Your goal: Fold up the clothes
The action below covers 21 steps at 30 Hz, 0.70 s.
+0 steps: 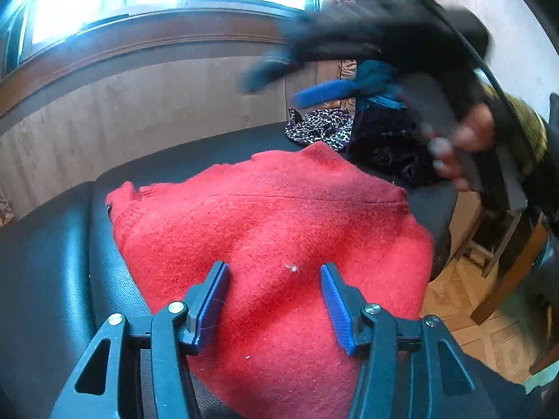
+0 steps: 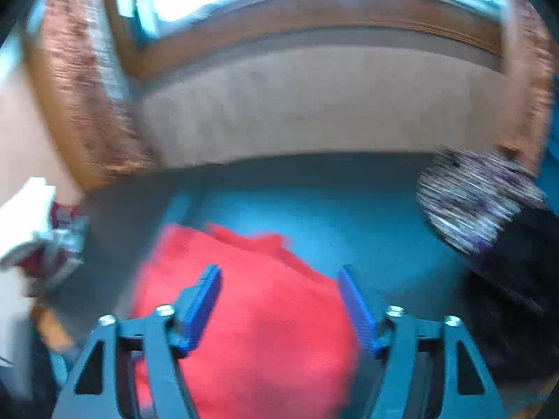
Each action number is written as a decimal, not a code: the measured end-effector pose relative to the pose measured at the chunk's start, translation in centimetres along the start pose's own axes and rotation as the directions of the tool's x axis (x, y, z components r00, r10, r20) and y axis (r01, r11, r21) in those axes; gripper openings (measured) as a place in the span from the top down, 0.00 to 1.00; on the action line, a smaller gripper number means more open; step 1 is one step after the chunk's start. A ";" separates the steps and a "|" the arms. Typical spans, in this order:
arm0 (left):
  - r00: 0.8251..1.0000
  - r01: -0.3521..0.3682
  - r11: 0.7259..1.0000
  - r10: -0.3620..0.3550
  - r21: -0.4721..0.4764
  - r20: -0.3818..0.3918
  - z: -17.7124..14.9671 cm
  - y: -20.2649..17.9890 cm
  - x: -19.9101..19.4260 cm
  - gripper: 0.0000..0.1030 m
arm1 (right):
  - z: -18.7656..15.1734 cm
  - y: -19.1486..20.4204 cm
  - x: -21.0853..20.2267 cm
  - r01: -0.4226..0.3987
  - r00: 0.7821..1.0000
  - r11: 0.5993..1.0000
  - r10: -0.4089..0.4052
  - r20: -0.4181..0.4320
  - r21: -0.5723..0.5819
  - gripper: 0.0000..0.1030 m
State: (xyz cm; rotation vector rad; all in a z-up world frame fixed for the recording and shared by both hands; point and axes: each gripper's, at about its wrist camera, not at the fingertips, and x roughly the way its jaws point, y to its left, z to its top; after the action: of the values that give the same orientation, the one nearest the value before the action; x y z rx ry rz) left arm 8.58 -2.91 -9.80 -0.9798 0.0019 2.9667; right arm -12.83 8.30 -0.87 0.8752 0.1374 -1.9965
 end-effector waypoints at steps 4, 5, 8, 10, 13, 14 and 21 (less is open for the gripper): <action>0.999 -0.022 0.998 0.024 0.064 -0.023 -0.2 -1.1 0.5 0.47 | -1.0 0.6 7.9 -0.041 0.986 0.998 0.034 -0.165 -0.041 0.22; 0.999 -0.024 0.997 0.027 0.075 -0.028 -0.4 -1.3 0.7 0.46 | -2.4 0.1 10.5 0.003 0.972 0.998 -0.016 -0.233 -0.056 0.21; 1.000 -0.018 0.998 0.019 0.060 -0.015 -0.9 -1.1 1.1 0.45 | -4.4 0.3 10.5 0.042 0.993 0.997 -0.049 -0.111 -0.072 0.20; 1.000 -0.014 0.999 0.014 0.048 -0.002 -1.0 -0.9 1.3 0.45 | -4.6 0.7 10.4 0.076 0.992 0.994 -0.083 -0.096 -0.076 0.20; 1.000 0.012 1.000 -0.012 0.007 0.004 -0.7 -0.3 1.1 0.45 | -4.4 0.6 10.3 0.055 0.993 0.997 -0.060 -0.103 -0.054 0.18; 0.999 0.037 0.999 -0.036 -0.038 0.009 -0.3 0.4 0.7 0.45 | -4.2 0.8 10.0 0.049 0.993 0.998 -0.054 -0.105 -0.051 0.18; 0.998 0.064 0.936 -0.056 -0.347 0.035 0.3 6.4 -1.7 0.43 | -3.9 0.5 9.6 0.034 0.994 0.998 -0.038 -0.099 -0.045 0.17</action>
State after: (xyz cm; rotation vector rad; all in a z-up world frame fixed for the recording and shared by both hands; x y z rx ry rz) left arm 9.63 -9.37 -8.60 -0.9481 -0.5617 2.9803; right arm -13.49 2.87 -9.66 0.9510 0.2537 -1.9761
